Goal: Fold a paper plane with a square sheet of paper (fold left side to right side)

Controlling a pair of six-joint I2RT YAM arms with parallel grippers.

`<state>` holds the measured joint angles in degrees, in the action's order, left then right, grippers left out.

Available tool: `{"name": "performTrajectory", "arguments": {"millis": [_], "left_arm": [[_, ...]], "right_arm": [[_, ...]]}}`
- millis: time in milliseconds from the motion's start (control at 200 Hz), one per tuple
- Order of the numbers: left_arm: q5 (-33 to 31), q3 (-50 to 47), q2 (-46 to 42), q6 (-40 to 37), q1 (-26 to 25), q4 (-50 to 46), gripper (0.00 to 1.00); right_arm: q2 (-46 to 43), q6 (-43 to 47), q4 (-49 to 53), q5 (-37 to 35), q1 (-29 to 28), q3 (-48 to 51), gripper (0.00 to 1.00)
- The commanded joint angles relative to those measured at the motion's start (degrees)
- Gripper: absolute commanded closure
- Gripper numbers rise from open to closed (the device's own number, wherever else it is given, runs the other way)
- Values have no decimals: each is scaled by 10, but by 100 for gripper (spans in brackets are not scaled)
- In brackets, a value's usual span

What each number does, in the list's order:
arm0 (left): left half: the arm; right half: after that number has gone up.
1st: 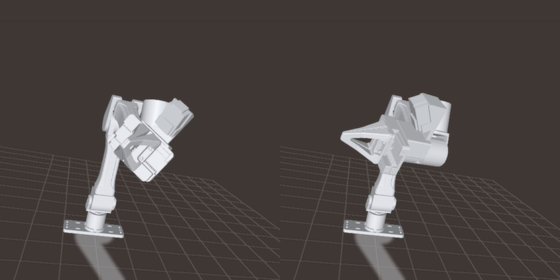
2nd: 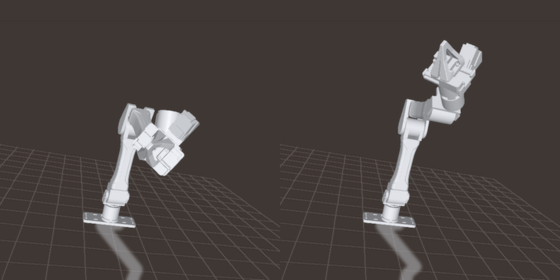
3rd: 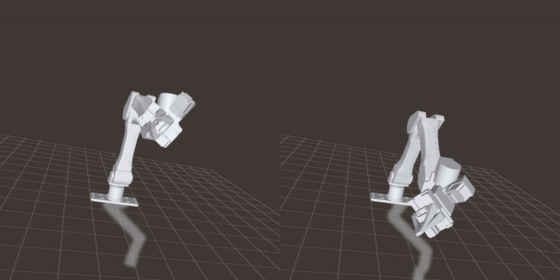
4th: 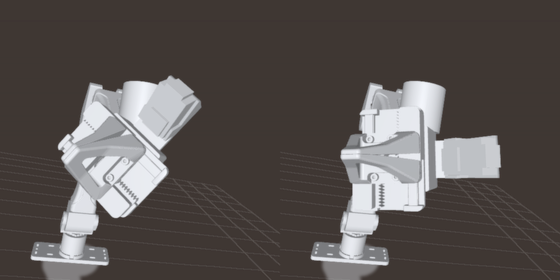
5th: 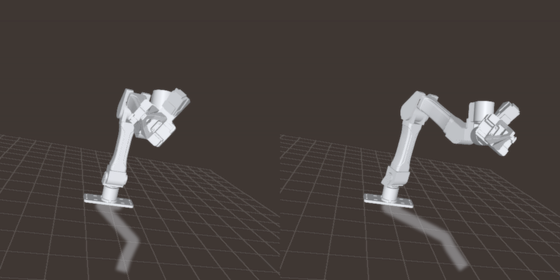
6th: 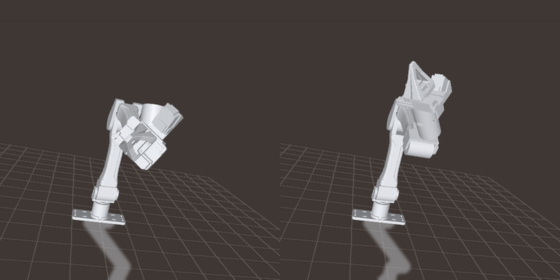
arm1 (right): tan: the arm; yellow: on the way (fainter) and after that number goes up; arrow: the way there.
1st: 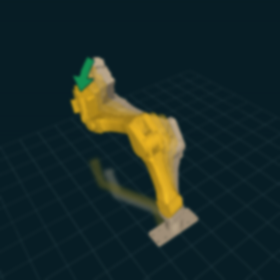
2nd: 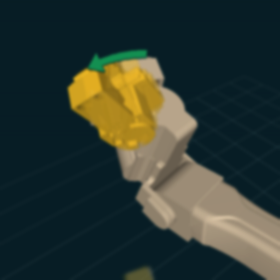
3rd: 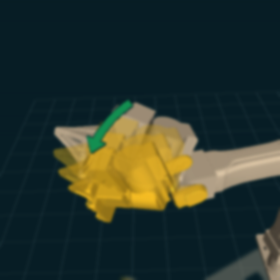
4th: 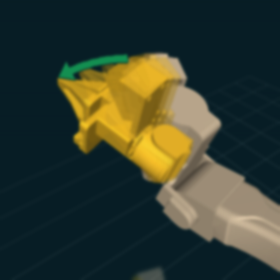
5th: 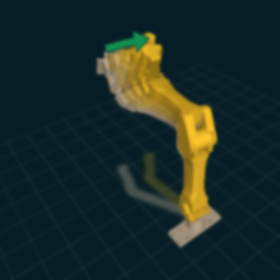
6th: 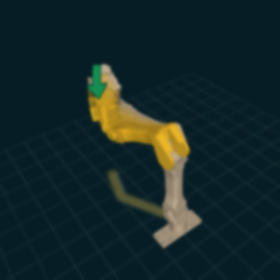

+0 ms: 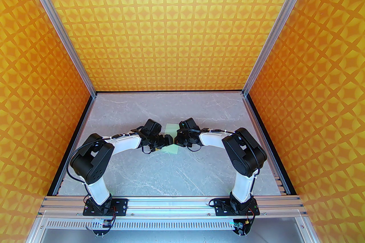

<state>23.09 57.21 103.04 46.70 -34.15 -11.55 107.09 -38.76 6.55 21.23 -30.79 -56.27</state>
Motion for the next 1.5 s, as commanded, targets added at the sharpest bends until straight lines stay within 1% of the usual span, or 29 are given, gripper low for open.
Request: {"name": "performTrajectory", "arguments": {"millis": [0, 250, 410, 495, 605, 755, 920, 1270, 1375, 1495], "left_arm": [[16, 23, 26, -6, -10, 93, 15], [6, 4, 5, -14, -8, 124, 14], [4, 0, 5, -25, -6, 125, 14], [-8, -1, 2, -35, -1, 124, 14], [-9, 9, 13, -47, 8, 125, 14], [-17, 37, 33, -64, 16, 103, 14], [9, 22, 21, -58, 15, 100, 15], [46, -68, -64, -28, 4, 106, 16], [60, -85, -79, -16, 4, 133, 17], [84, -98, -75, 7, 4, 184, 19]], "right_arm": [[3, -8, 35, -14, -5, 21, 100], [3, -11, 32, -17, -6, 28, 100], [5, -11, 34, -16, -6, 28, 100], [6, -11, 35, -15, -6, 28, 100], [7, -13, 31, -13, -6, 31, 100], [9, -13, 32, -13, -6, 32, 100], [10, -14, 35, -16, -6, 28, 100], [19, -15, 37, -19, -6, 21, 100], [19, -14, 40, -20, -6, 21, 100], [18, -14, 42, -20, -6, 22, 100]]}}
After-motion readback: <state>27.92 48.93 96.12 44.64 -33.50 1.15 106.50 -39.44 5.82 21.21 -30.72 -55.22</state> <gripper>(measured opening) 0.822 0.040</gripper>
